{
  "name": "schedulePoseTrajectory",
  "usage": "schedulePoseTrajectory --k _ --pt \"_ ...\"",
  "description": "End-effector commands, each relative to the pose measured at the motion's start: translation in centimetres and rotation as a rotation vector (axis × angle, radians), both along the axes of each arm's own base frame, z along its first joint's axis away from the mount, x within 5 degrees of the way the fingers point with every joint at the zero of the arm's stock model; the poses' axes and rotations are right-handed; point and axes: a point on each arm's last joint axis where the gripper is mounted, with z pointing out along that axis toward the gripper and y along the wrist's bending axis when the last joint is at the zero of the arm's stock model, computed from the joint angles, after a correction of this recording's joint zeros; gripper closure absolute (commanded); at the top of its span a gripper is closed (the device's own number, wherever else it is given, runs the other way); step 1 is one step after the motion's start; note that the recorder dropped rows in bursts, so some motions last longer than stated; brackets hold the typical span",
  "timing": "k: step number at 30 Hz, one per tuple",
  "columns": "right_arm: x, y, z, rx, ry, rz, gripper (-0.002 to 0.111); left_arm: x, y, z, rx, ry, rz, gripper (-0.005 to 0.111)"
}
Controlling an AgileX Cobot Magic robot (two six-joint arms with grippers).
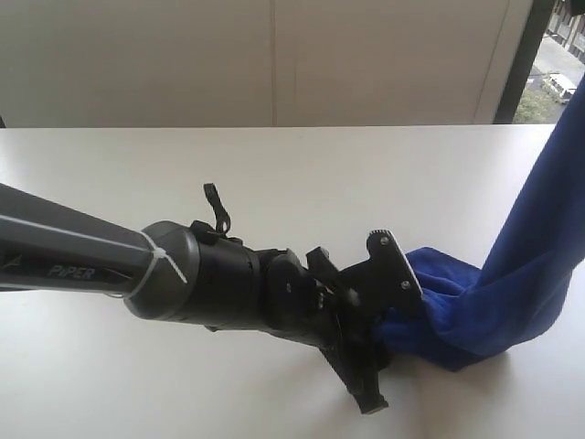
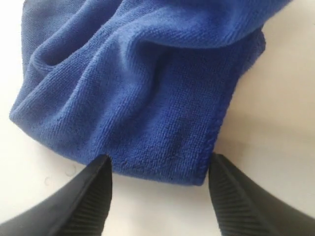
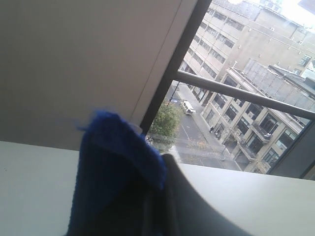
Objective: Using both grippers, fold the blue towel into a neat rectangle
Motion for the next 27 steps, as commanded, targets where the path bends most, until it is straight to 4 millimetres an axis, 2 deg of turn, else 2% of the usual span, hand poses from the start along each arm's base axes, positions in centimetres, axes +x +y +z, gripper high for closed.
schedulePoseTrajectory --k 1,7,9,11,16,17,20,23,26,27 --pt "-0.1 -0.1 0.4 -0.019 -0.006 -0.004 0.108 -0.3 -0.3 -0.7 -0.001 0.037 0.018 0.045" --pt "-0.1 -0.2 0.3 -0.019 -0.006 -0.006 0.108 -1.1 -1.1 -1.0 -0.013 0.001 0.018 0.045" --pt "-0.1 -0.2 0.3 -0.019 -0.006 -0.006 0.108 -1.0 -1.2 -1.0 -0.019 -0.016 0.021 0.05" --pt "-0.1 -0.2 0.3 -0.019 -0.006 -0.006 0.108 -0.9 -1.2 -0.9 -0.025 -0.028 0.028 0.06" --pt "-0.1 -0.2 0.3 -0.019 -0.005 -0.009 0.108 -1.0 -1.2 -0.5 -0.006 -0.074 -0.023 0.102" --pt "-0.1 -0.2 0.3 -0.019 -0.004 -0.014 0.108 -1.0 -1.1 -0.1 0.0 -0.093 -0.049 0.106" --pt "-0.2 -0.5 0.3 -0.019 0.003 -0.043 0.108 -1.2 -0.8 2.7 -0.033 -0.148 -0.089 0.107" --pt "-0.4 -0.7 0.3 -0.027 0.003 -0.069 0.108 -0.7 0.4 7.2 -0.089 -0.254 -0.109 0.107" --pt "-0.4 -0.7 0.3 -0.028 0.002 -0.071 0.108 0.8 2.8 11.6 -0.131 -0.393 -0.073 0.107" --pt "-0.4 -0.7 0.3 -0.028 0.002 -0.071 0.108 1.3 3.9 13.3 -0.158 -0.433 -0.005 0.107"
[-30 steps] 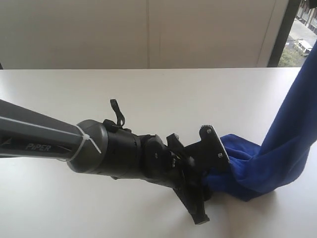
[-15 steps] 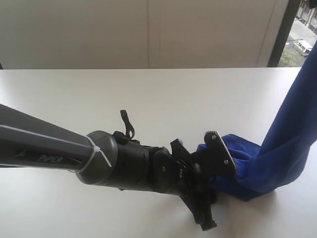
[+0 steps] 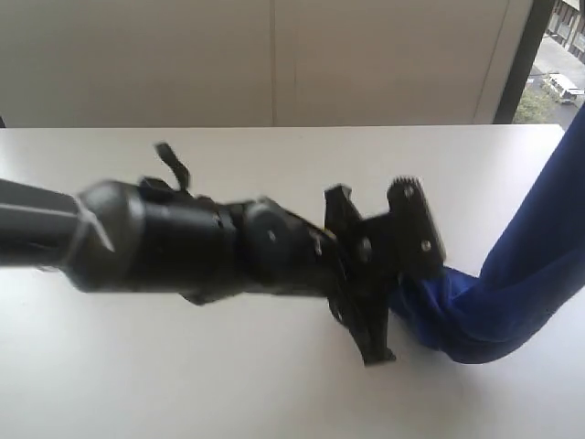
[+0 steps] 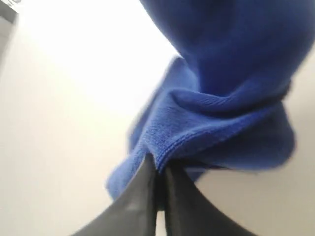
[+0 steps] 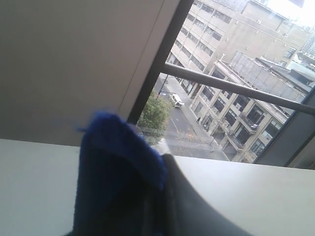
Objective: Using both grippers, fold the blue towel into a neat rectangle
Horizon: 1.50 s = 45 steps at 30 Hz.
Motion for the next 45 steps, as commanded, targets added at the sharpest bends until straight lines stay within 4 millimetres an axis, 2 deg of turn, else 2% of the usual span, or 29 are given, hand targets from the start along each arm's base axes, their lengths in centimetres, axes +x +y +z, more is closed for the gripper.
schedulePoseTrajectory --k 1,3,6,9,14,17,20,22,24,29,30,33,38,41,45 --pt "-0.1 -0.2 0.4 -0.028 -0.009 -0.014 0.108 2.3 4.2 6.8 -0.09 -0.197 0.142 0.107" --pt "-0.1 -0.2 0.4 -0.028 -0.009 -0.014 0.108 3.0 6.4 8.9 -0.088 -0.252 0.274 0.107" --pt "-0.1 -0.2 0.4 -0.024 -0.009 -0.006 0.108 3.7 9.0 10.7 -0.103 -0.271 0.497 0.107" --pt "-0.1 -0.1 0.4 -0.018 -0.007 0.003 0.108 3.7 10.9 12.0 -0.086 -0.325 0.637 0.107" --pt "-0.1 -0.2 0.3 -0.019 -0.003 -0.011 0.108 3.3 13.0 14.0 -0.089 -0.39 0.762 0.107" --pt "-0.3 -0.6 0.3 -0.019 0.007 -0.059 0.108 2.4 15.1 15.5 -0.103 -0.422 0.863 0.107" --pt "-0.3 -0.6 -0.4 -0.032 0.029 -0.073 0.108 1.4 17.0 14.2 -0.061 -0.411 0.881 0.107" --pt "-0.2 -0.5 -1.7 -0.059 0.064 -0.067 0.108 0.5 19.2 11.9 -0.001 -0.363 0.914 0.107" --pt "-0.3 -0.7 -2.8 -0.082 0.099 -0.092 0.108 -0.8 20.5 10.9 -0.017 -0.281 0.945 0.107" --pt "-0.9 -1.2 -5.9 -0.147 0.187 -0.129 0.108 -3.9 23.3 11.2 -0.076 -0.274 0.957 0.107" --pt "-0.9 -1.3 -7.0 -0.17 0.216 -0.128 0.108 -4.2 23.4 11.4 -0.1 -0.272 0.933 0.107" --pt "-0.7 -0.9 -8.1 -0.189 0.242 -0.071 0.108 -4.2 23.0 11.4 -0.117 -0.262 0.891 0.107" --pt "0.0 0.5 -8.2 -0.152 0.21 0.091 0.108 -3.4 20.7 9.9 -0.1 -0.213 0.771 0.107" --pt "0.4 1.6 -8.2 -0.062 0.163 0.202 0.108 -3.4 19.1 9.3 -0.128 -0.17 0.645 0.107" --pt "0.8 3.7 -8.2 0.099 0.105 0.418 0.108 -3.9 17.7 9.4 -0.205 -0.117 0.515 0.107"
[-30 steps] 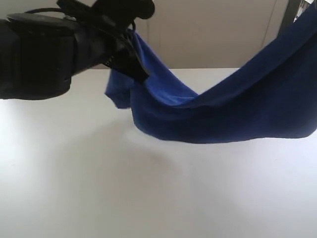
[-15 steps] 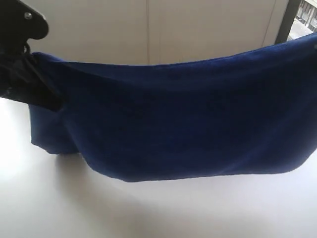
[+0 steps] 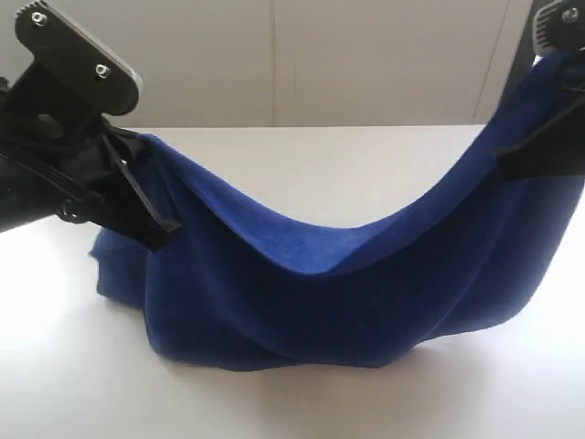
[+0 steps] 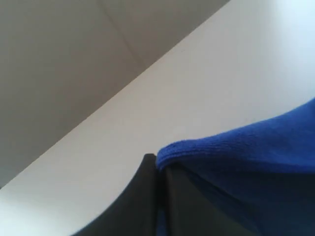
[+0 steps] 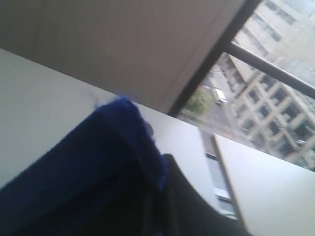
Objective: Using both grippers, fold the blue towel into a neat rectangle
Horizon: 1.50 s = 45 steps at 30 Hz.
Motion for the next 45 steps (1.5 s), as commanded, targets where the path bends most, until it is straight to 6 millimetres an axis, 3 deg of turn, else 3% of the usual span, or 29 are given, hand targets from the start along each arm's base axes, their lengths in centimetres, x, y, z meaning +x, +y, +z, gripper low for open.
schedulePoseTrajectory --k 1,4,11,19,23,30,36,41,45 --pt "0.3 2.4 0.3 0.192 -0.043 0.236 0.108 -0.7 -1.6 0.2 0.016 -0.026 -0.217 0.107" --pt "0.2 3.5 0.3 0.26 -0.043 0.352 0.108 -0.4 -1.6 0.4 -0.069 -0.004 -0.255 0.107" --pt "0.1 4.3 0.4 0.323 -0.041 0.418 0.108 0.4 -0.9 1.0 -0.252 0.034 -0.359 0.107" --pt "2.0 2.6 -0.7 0.352 -0.012 0.305 0.108 1.7 0.7 -0.7 -0.375 0.15 -0.395 0.107" --pt "3.5 1.5 -1.8 0.362 0.021 0.255 0.108 2.1 1.9 -2.1 -0.308 0.383 -0.48 0.107" --pt "6.0 -1.4 -4.5 0.263 0.109 0.08 0.108 2.8 5.1 -0.8 0.047 0.618 -0.278 0.107" --pt "7.5 -2.7 -7.0 0.172 0.208 -0.022 0.108 2.7 6.6 -0.2 0.185 0.701 -0.162 0.107" --pt "8.1 -2.3 -8.0 0.161 0.247 0.008 0.108 2.8 7.2 -0.5 0.21 0.729 -0.091 0.107" --pt "8.1 -0.1 -6.1 0.393 0.174 0.21 0.108 3.0 7.1 -0.4 0.197 0.714 -0.09 0.107"
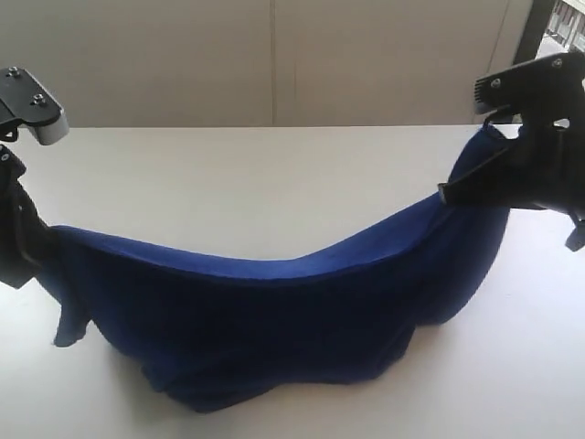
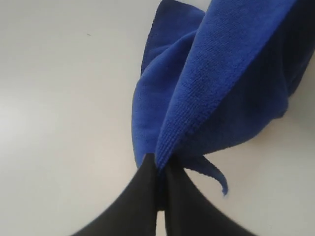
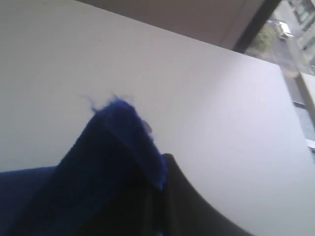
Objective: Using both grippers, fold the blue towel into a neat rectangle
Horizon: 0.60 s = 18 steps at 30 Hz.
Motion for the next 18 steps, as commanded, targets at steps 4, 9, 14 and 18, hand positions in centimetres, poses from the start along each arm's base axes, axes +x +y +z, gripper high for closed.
schedulePoseTrajectory --k 4,9,14,18 --pt "-0.1 4.1 4.3 0.573 -0.1 0.464 0.108 0.1 0.0 0.2 -0.014 0.002 0.023 0.107" --pt "1.1 2.5 4.3 0.511 0.211 0.448 0.108 0.1 -0.1 0.2 -0.03 0.003 0.024 0.107" --pt "0.9 -0.5 4.6 0.275 0.428 0.208 0.108 0.0 -0.1 0.2 -0.026 0.017 0.024 0.107" --pt "-0.8 -1.8 5.4 0.165 0.545 0.107 0.108 -1.2 0.3 -0.2 0.015 0.139 0.023 0.107"
